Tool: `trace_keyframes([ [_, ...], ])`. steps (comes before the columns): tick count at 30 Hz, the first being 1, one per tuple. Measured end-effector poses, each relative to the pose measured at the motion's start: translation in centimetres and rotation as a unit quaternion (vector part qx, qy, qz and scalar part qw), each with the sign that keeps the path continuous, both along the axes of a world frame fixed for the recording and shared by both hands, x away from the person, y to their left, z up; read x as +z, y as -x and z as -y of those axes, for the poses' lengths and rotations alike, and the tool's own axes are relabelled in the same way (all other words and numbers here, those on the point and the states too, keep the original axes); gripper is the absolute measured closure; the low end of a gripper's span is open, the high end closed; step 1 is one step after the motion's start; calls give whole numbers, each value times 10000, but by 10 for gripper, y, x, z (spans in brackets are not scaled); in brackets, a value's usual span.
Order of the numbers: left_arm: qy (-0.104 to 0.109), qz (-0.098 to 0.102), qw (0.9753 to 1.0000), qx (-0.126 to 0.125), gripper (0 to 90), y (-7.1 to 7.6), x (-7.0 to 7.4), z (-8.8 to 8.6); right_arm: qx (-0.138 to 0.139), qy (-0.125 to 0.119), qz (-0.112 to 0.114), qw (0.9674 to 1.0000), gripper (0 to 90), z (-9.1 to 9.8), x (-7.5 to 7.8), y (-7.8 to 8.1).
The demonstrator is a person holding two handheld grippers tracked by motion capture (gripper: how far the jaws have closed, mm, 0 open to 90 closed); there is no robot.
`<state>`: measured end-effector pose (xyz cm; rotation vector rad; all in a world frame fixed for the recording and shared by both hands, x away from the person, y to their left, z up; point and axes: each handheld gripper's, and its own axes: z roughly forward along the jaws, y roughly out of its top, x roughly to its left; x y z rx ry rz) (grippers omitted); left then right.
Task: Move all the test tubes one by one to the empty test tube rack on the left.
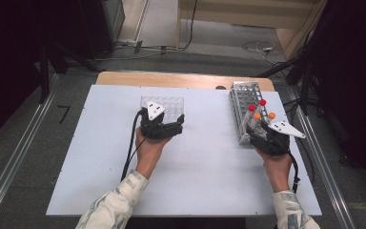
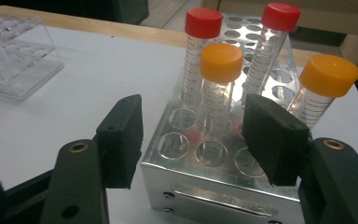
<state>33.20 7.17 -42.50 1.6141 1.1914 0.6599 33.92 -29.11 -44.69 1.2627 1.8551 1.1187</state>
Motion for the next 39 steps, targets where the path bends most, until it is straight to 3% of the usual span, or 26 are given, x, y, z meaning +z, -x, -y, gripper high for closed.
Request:
trace_keyframes([
  [12,-3,-29,10000,-13,165,0,-2,2,-200,-38,42,9998,545,3,-10,-18],
  [19,16,-27,10000,20,166,0,-1,1,-197,34,119,9997,677,1,-12,-20],
  [24,-8,-45,10000,14,166,0,-2,1,-238,44,162,9996,710,2,-11,-19],
  [36,-2,-25,10000,36,166,0,0,0,-267,-61,745,9968,719,7,27,-3],
  [39,-3,-23,10000,37,166,1,0,0,-252,-140,800,9964,719,8,34,1],
])
